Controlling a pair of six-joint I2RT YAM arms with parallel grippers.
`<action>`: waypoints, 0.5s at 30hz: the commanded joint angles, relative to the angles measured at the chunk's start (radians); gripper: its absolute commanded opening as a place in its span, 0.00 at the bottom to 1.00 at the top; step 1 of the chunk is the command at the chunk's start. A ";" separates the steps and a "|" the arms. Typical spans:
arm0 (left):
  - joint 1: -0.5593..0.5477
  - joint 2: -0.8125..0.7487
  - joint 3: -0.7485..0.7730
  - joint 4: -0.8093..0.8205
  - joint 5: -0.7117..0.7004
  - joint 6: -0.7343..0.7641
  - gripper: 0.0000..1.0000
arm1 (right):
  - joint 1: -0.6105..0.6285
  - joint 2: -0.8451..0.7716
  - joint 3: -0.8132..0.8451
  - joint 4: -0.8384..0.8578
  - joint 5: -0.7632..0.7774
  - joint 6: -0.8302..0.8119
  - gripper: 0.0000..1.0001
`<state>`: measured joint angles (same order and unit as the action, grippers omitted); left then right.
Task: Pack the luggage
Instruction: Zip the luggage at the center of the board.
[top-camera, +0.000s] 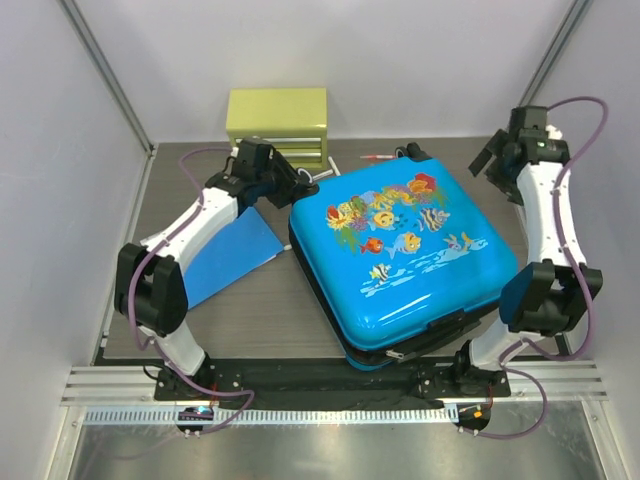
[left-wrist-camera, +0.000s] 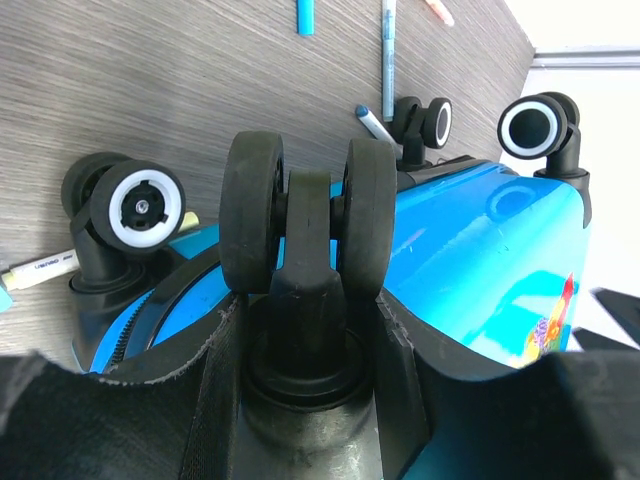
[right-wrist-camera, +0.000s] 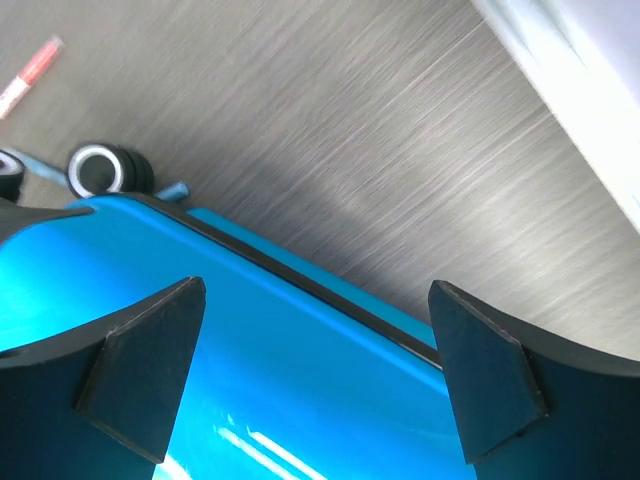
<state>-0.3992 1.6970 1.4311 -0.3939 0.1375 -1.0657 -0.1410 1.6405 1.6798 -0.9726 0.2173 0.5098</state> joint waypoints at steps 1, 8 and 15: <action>0.060 -0.043 0.061 0.078 -0.030 -0.002 0.00 | -0.138 -0.123 0.081 -0.161 -0.030 -0.045 1.00; 0.066 -0.016 0.081 0.081 -0.010 -0.007 0.00 | -0.275 -0.422 -0.286 -0.241 -0.059 -0.022 1.00; 0.077 -0.008 0.100 0.049 -0.009 0.024 0.00 | -0.282 -0.662 -0.532 -0.356 -0.061 0.124 1.00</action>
<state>-0.3786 1.7081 1.4517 -0.4248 0.1780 -1.0599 -0.4282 1.0485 1.2396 -1.1908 0.1574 0.5686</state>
